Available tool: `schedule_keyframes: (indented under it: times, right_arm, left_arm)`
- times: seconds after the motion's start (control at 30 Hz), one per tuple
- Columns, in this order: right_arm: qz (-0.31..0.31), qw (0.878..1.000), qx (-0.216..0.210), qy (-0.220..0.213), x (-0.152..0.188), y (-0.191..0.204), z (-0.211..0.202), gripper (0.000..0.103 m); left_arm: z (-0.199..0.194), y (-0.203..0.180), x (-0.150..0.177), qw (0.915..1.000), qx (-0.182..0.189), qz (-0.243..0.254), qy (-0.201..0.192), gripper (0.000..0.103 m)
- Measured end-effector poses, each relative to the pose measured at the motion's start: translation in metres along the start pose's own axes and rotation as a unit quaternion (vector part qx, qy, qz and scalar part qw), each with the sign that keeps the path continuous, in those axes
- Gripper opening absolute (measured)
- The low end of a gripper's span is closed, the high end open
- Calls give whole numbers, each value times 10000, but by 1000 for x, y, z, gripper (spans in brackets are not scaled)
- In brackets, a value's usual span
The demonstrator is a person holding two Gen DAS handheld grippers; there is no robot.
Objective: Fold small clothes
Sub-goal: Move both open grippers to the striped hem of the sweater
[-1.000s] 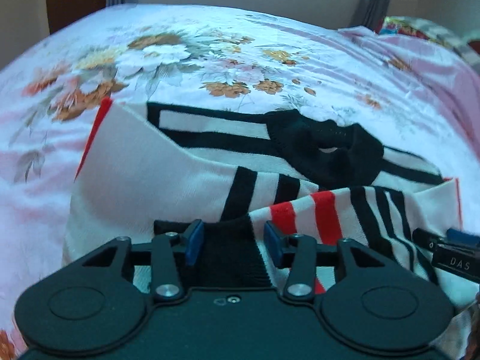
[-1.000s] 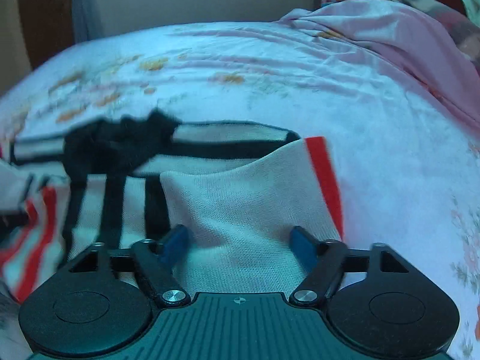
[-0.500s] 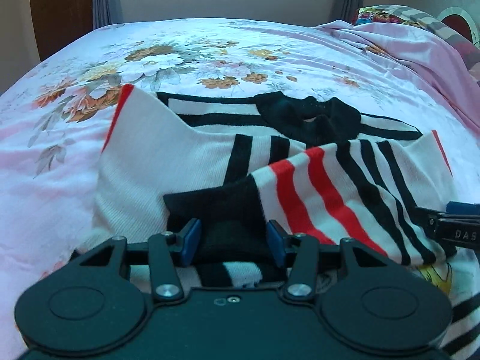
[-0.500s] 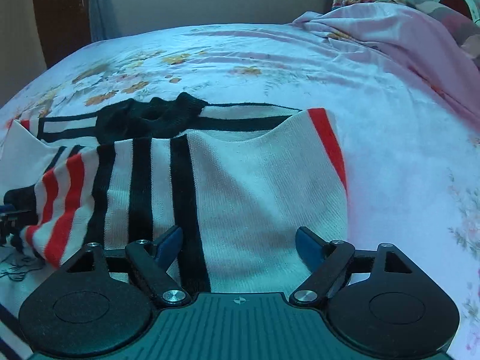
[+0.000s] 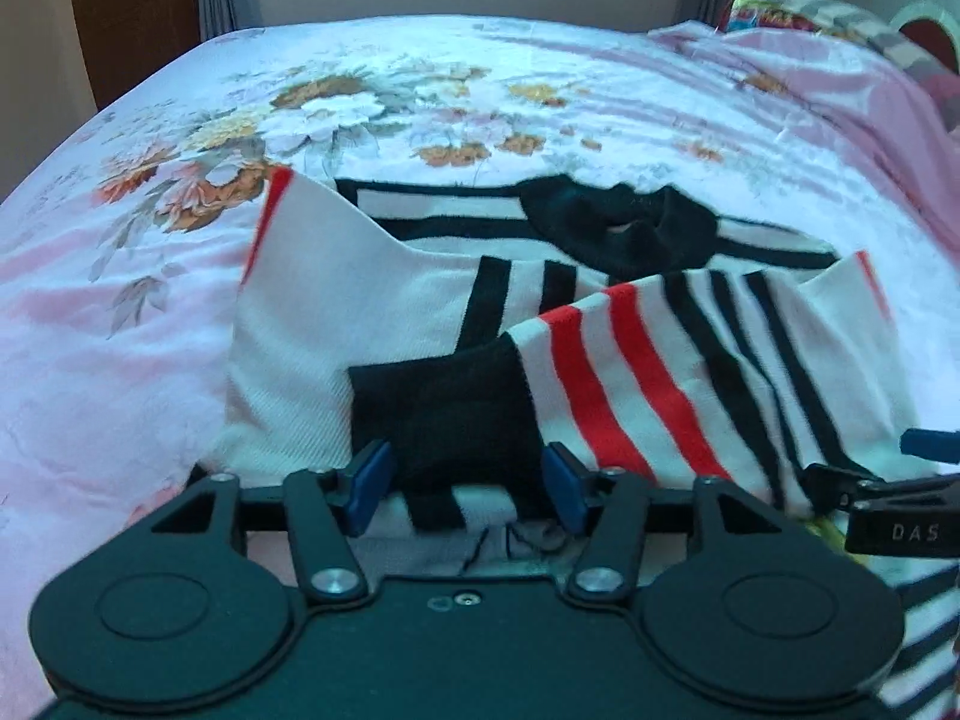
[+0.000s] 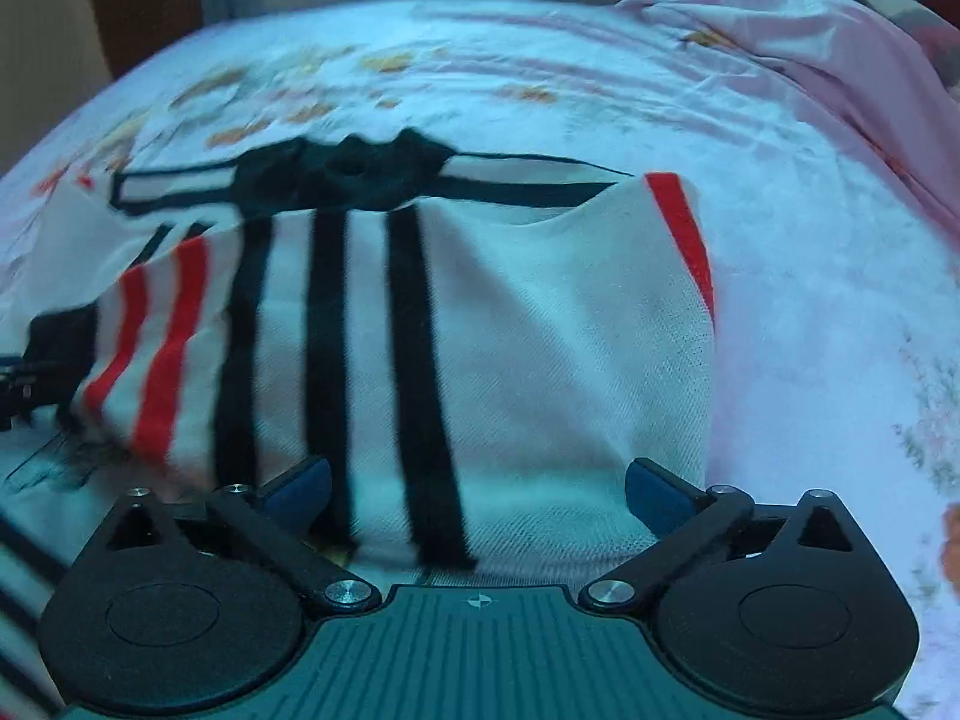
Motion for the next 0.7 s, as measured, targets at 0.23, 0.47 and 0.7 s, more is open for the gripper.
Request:
schedule_keyframes:
  times: [0.23, 0.47, 0.7]
  right_arm:
    - [-21, 9991, -408, 117, 71, 25, -49, 103]
    - [-89, 9994, -321, -64, 167, 36, -55, 103]
    - [18, 9996, -201, -191, 204, 35, -75, 103]
  left_arm:
    - [-55, 13, 66, 9990, 368, 52, -229, 68]
    - [-52, 19, 135, 9988, 408, 29, 287, 70]
    - [-62, 14, 179, 9993, 281, 194, 163, 73]
Point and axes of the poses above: each gripper's, at about its wrist camera, not at the fingertips, and z roughly the way its jaws point, y to its left, x to its underside, the point moved 1 cm from there along z, roughly the way its jaws point, and after that the axes turned 11 degrees about y, right-handed, at the moved point
